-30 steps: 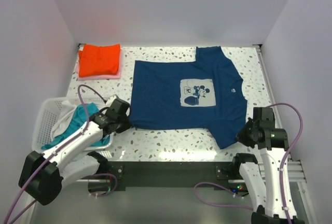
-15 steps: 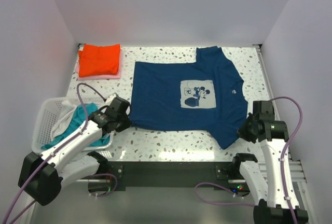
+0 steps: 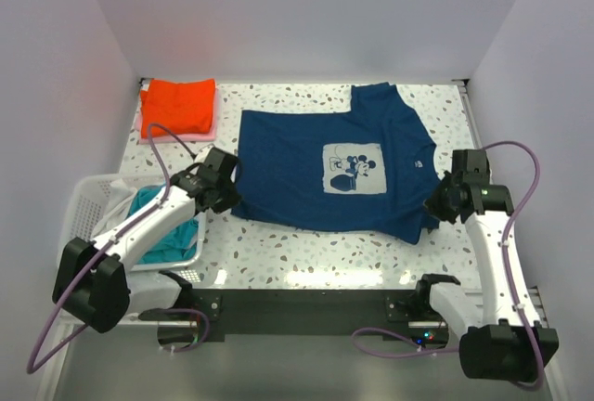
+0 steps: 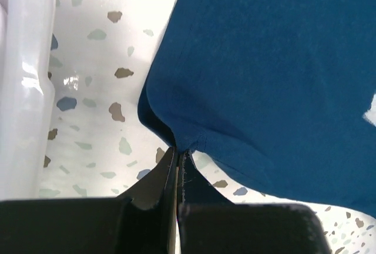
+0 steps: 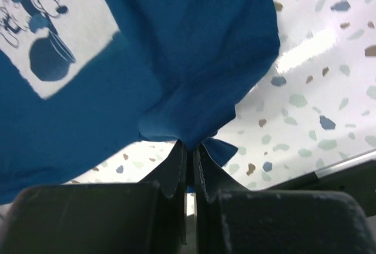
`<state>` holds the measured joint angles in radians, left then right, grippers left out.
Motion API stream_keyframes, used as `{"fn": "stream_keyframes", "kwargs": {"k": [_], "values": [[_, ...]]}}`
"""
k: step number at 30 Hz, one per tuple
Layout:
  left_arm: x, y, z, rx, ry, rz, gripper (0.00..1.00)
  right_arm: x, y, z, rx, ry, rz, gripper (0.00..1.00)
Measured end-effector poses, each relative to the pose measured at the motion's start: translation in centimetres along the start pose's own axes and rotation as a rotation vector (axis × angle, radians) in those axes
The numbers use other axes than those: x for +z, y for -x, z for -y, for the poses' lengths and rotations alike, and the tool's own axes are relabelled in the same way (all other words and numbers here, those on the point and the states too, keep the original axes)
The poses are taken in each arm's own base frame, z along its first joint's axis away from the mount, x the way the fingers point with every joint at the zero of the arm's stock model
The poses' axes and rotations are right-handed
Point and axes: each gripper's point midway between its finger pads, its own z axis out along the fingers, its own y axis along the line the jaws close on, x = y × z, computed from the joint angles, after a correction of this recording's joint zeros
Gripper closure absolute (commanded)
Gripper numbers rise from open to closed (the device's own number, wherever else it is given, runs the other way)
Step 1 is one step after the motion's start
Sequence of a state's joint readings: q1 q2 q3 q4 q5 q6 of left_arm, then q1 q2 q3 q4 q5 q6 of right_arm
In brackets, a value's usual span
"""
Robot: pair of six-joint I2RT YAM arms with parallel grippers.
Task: Fold and stack the t-shirts
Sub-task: Fold the tshirt
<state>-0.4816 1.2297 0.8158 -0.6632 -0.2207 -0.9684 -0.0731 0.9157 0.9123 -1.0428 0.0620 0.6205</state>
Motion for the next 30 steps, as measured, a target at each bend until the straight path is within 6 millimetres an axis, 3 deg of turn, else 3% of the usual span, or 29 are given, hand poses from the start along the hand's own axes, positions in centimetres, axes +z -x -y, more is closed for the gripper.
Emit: {"fn": "stream_keyframes", "kwargs": {"k": [14, 30], "values": [[2.8, 3.3, 0.2, -0.007, 0.055, 0.003, 1.00, 2.2, 5.3, -3.8, 0.004, 0.030, 0.055, 1.00], [5.1, 6.7, 1.7, 0.019, 0.054, 0.024, 1.00, 6.9, 9.8, -7.5, 0.049, 0.066, 0.081, 1.00]]}}
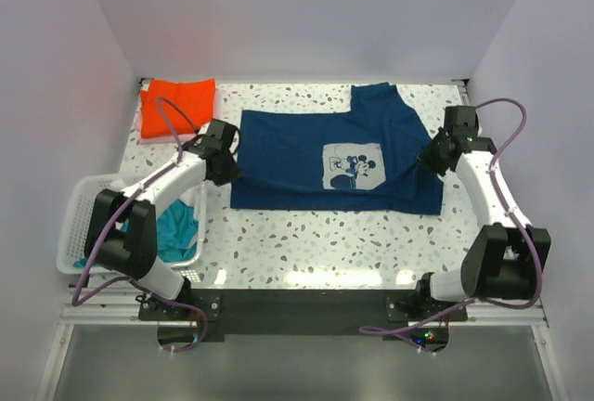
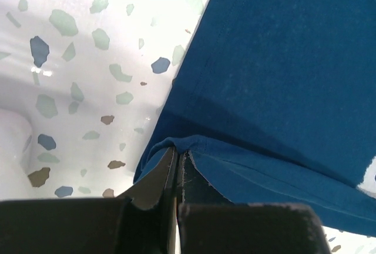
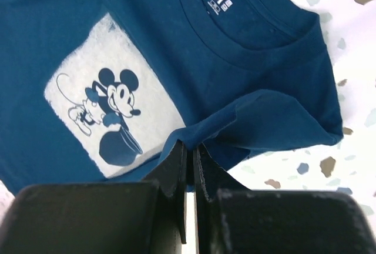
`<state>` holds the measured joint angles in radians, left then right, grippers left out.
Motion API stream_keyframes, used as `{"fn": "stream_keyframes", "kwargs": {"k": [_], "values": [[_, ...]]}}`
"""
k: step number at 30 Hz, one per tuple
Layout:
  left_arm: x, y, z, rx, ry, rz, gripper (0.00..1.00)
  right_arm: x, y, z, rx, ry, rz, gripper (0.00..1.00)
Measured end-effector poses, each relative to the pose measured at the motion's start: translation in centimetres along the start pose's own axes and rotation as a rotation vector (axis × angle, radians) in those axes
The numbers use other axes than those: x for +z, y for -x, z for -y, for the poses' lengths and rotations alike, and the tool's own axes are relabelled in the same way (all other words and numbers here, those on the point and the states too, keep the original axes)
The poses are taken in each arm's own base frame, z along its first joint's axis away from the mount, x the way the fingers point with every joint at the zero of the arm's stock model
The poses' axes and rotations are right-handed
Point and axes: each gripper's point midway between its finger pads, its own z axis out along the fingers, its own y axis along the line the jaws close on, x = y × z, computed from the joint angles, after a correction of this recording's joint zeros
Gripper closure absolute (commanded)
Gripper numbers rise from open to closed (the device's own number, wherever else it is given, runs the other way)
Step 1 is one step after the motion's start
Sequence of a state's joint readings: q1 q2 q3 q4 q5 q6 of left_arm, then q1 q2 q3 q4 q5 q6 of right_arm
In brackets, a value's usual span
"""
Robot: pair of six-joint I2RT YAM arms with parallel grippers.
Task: Fold and stack the t-shirts
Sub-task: Fold the tshirt
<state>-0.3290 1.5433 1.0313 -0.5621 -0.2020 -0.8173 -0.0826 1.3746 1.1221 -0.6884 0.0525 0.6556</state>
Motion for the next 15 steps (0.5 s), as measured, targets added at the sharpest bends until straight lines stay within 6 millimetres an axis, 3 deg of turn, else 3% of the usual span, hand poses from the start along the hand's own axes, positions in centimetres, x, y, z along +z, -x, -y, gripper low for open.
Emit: {"fn": "stream_keyframes", "kwargs": {"k": [15], "values": [[3.2, 2.7, 1.3, -0.017, 0.016, 0.007, 1.00, 6.5, 2.3, -2.5, 0.043, 0.001, -0.043, 1.00]]}}
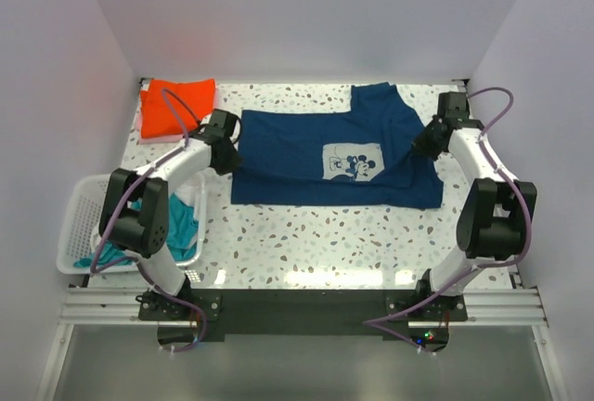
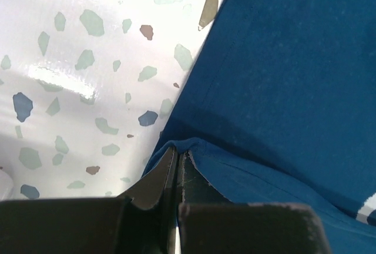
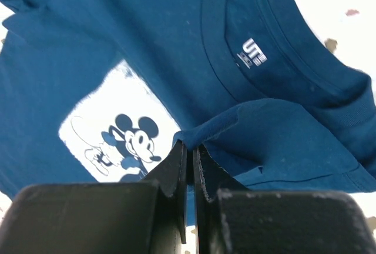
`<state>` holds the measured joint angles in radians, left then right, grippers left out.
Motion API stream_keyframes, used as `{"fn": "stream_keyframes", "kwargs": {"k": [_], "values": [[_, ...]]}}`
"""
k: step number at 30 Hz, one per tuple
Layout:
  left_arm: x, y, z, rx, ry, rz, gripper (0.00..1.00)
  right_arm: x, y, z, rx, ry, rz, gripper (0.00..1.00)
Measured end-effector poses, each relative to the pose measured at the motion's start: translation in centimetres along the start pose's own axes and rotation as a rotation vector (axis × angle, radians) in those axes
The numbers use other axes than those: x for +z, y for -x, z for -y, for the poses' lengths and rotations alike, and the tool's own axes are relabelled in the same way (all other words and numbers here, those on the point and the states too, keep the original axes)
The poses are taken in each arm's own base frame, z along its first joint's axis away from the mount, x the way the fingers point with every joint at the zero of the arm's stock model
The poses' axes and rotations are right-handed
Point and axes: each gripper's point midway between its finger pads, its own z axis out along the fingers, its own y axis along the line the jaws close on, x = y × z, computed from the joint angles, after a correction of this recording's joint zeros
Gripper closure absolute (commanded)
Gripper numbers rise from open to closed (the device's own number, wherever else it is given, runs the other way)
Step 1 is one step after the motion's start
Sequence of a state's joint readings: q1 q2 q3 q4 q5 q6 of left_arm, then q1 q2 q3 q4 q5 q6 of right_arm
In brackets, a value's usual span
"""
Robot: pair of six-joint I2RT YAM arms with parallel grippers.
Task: Fold and stack the t-shirts
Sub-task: Fold the tshirt
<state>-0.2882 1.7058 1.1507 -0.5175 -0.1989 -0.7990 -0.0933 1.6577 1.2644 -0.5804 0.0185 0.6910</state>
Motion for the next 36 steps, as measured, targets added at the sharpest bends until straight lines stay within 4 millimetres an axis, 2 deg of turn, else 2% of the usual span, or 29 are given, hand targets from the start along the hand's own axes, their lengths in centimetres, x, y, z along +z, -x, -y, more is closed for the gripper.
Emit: {"fn": "stream_keyframes", "kwargs": {"k": [11, 18, 22, 27, 29, 30, 31, 32, 33, 36], "values": [[1.9, -0.5, -0.8, -0.002, 0.041, -0.032, 1.00, 0.5, 2.1, -1.9, 0.003, 0.038, 0.032, 1.00], [2.6, -0.4, -0.5, 0.002, 0.046, -0.035, 1.00, 2.4, 3.2, -2.7, -0.033, 0.033, 0.025, 1.00], [2.9, -0.5, -0.7, 0.008, 0.056, -0.038, 0.85, 4.0, 3.7, -3.2, -0.064, 0.031, 0.007, 1.00], [2.9, -0.1, -1.0, 0.007, 0.075, -0.021, 0.73, 5.9, 2.5, -3.2, -0.082, 0.039, -0.055, 0.95], [2.9, 0.2, -1.0, 0.005, 0.079, -0.011, 0.54, 6.8, 2.3, -3.7, -0.091, 0.055, -0.078, 0.84], [2.9, 0.4, -1.0, 0.003, 0.079, -0.007, 0.43, 7.1, 2.3, -3.9, -0.095, 0.061, -0.092, 0.72], [2.8, 0.6, -0.8, 0.007, 0.076, -0.004, 0.19, 7.4, 2.3, -4.3, -0.101, 0.075, -0.104, 0.57], [2.7, 0.9, -0.7, 0.011, 0.072, 0.003, 0.07, 7.8, 2.5, -4.8, -0.110, 0.092, -0.112, 0.27], [2.6, 1.2, -0.5, 0.006, 0.067, 0.010, 0.00, 8.0, 2.7, -5.3, -0.120, 0.105, -0.122, 0.01], [1.9, 1.7, 0.0, -0.003, 0.048, 0.027, 0.00, 8.0, 3.0, -6.2, -0.174, 0.142, -0.138, 0.01]]}}
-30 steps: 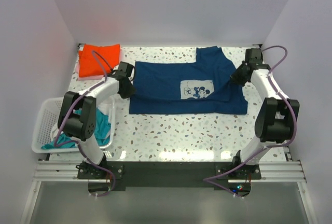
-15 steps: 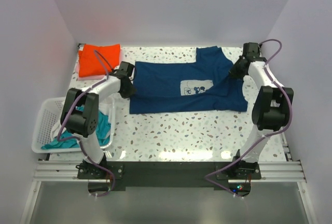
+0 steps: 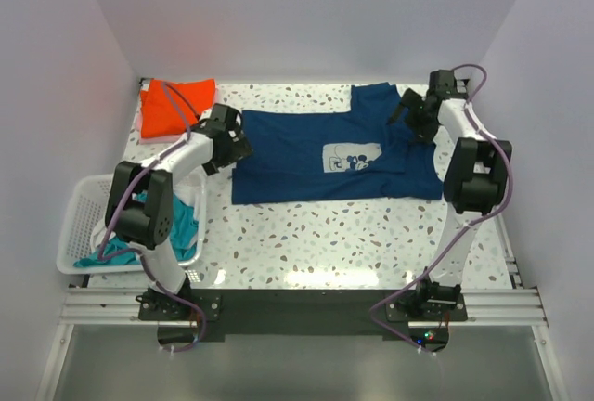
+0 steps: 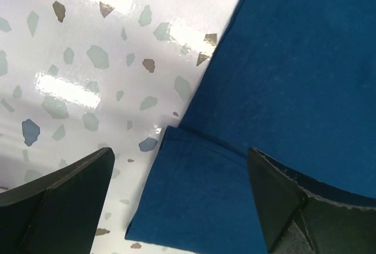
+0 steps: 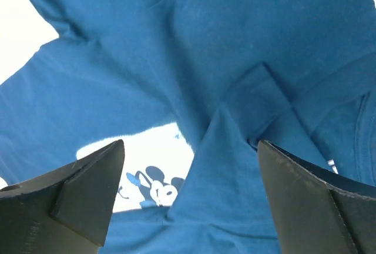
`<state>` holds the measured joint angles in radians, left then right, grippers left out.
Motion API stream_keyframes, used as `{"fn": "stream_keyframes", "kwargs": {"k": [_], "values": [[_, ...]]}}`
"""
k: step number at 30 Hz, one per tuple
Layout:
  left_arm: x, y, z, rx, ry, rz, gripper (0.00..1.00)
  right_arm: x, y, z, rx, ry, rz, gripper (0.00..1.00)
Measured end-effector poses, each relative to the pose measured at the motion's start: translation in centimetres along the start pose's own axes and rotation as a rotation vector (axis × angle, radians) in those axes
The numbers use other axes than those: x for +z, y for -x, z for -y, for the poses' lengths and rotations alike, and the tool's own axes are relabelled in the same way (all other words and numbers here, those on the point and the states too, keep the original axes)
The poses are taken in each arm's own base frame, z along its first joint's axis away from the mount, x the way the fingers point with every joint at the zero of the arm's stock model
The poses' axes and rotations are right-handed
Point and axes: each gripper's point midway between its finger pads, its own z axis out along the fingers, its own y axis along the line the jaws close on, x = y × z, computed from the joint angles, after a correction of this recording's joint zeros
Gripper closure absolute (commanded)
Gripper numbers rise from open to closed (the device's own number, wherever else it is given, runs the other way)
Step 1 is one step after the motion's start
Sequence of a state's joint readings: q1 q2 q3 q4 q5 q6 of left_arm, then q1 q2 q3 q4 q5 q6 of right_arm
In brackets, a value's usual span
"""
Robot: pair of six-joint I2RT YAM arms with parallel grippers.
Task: Fold and stack the t-shirts
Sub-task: Fold the tshirt
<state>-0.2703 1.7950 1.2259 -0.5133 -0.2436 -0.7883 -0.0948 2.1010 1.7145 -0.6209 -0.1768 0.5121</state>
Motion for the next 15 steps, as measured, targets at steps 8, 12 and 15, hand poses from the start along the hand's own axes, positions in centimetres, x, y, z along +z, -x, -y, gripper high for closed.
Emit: {"fn": "stream_keyframes", "kwargs": {"k": [8, 12, 15], "values": [[-4.9, 1.1, 3.1, 0.012, -0.151, 0.078, 0.00, -3.1, -3.5, 1.4, -0.059, -0.007, -0.048, 0.01], [-5.5, -1.4, 4.6, 0.055, -0.220, 0.046, 0.00, -4.6, -6.2, 2.7, -0.075, -0.020, -0.072, 0.03], [-4.7, -3.9, 4.0, 0.079, -0.223, -0.011, 0.00, -4.4, -7.6, 3.6, -0.082, -0.034, -0.102, 0.12]]}}
